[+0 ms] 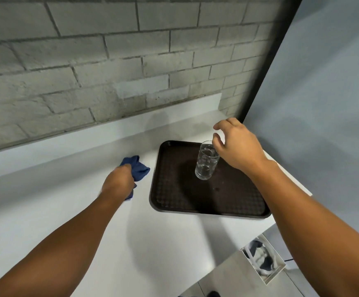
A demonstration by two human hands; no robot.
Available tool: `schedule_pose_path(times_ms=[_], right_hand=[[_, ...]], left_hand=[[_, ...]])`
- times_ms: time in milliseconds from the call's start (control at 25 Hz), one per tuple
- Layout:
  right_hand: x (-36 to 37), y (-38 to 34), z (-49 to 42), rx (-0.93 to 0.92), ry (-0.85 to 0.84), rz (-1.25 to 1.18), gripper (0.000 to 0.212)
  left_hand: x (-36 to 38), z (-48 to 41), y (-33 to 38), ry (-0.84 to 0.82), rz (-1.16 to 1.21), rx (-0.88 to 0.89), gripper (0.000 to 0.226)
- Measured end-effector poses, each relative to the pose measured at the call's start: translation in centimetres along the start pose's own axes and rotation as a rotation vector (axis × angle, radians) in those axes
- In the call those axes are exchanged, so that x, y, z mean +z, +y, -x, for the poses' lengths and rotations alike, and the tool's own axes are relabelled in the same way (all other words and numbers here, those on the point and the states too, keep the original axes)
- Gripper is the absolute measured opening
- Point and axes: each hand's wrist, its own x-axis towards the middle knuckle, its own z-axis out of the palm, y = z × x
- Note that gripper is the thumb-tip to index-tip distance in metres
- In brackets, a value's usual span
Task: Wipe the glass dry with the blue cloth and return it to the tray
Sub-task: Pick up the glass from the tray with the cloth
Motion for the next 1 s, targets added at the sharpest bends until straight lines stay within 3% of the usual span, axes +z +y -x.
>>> schedule_pose_path(times_ms=[40,120,360,440,520,600,640,800,880,1000], right_hand=[[0.1,0.0,0.0,-0.005,-0.001,-0.007,0.036],[0.4,-0.2,0.1,0.001,-0.019,-0.031,0.036],[1.7,-0.5,0.7,0.090,-0.081,-0.225,0.036],[1.9,-0.8,1.0,0.140,-0.074,-0.384,0.042],[1.8,-1.3,1.2,0.226,-0.097,-0.588,0.065],[1.4,-1.6,1.0,0.362,-0.169,-0.904,0.084],[1.3,-1.6,0.8,0.420,-0.196,-1.079,0.084],[1.1,-1.1,0.4,0.577,-0.120,-1.470,0.055],[1.1,0.0,0.3,0.655,-0.051,-1.468,0.036],[0.5,1.7,0.6,0.672,-0.011,-1.360,0.023]], left_hand=[[-0.6,0.5,0.6,0.041,-0.039,0.047,0.040],[-1.5,0.6,2.0,0.200,0.188,0.102,0.017],[-4.2,6.6,10.1,0.356,0.297,0.479,0.020],[-4.5,8.7,12.5,0.357,0.400,0.562,0.022],[-4.7,10.8,14.7,0.375,0.470,0.635,0.024],[-4.5,12.6,16.7,0.373,0.490,0.723,0.024],[-4.1,13.2,17.5,0.348,0.502,0.766,0.024],[-1.4,13.4,19.0,0.118,0.463,0.916,0.036],[-0.4,12.1,18.6,-0.066,0.619,0.942,0.047],[1.6,7.5,16.5,-0.042,0.726,0.821,0.059]])
